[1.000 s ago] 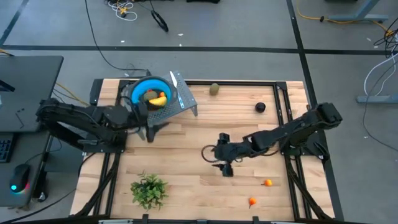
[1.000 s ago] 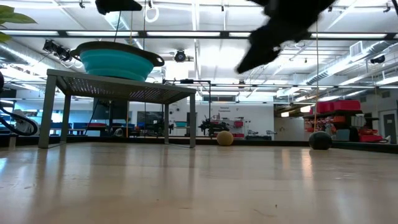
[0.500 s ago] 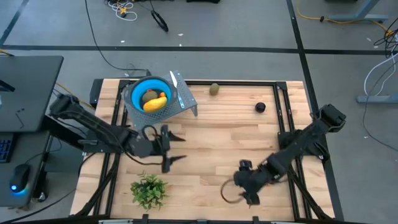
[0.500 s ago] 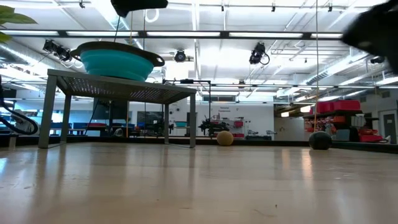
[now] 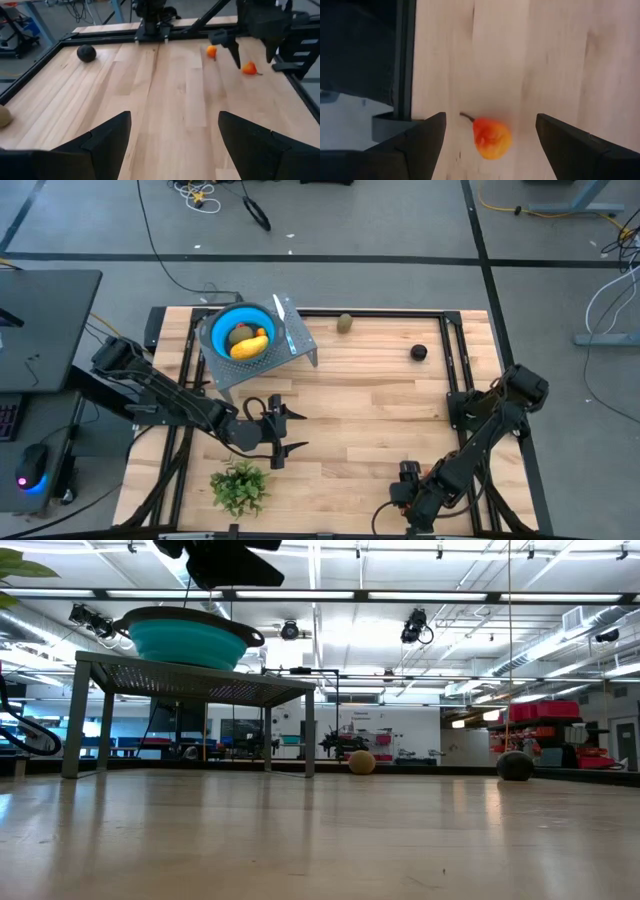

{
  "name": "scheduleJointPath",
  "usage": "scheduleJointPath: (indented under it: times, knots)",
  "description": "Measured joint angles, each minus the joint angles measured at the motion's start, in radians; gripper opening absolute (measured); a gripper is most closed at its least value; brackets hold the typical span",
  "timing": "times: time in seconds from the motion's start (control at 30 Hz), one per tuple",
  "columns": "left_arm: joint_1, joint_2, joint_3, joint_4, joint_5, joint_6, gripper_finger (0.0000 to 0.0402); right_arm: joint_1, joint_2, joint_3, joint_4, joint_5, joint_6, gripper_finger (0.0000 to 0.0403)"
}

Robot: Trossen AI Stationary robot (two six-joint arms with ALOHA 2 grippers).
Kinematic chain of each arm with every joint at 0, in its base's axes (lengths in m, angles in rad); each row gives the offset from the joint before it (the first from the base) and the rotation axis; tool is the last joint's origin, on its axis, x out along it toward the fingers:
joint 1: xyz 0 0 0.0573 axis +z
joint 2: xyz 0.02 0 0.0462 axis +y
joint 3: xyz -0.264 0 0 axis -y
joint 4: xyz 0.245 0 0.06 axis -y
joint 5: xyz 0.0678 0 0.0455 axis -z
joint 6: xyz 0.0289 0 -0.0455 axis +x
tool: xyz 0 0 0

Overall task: Pick & Place Fruit
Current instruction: Put the bottom orange pear into the blue strainer bowl on the shelf

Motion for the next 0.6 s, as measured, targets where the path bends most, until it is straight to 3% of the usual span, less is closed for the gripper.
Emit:
scheduleJointPath:
  times: [0.27, 0.6]
  knots:
    - [0.0, 0.0, 0.0, 0.01, -0.015, -0.014, 0.0306, 0.038, 0.035, 0.0, 0.002, 0.038, 0.036, 0.0314]
    - [0.0, 0.0, 0.0, 0.008, -0.015, -0.027, 0.0306, 0.073, 0.096, 0.001, 0.002, 0.065, 0.045, 0.0274]
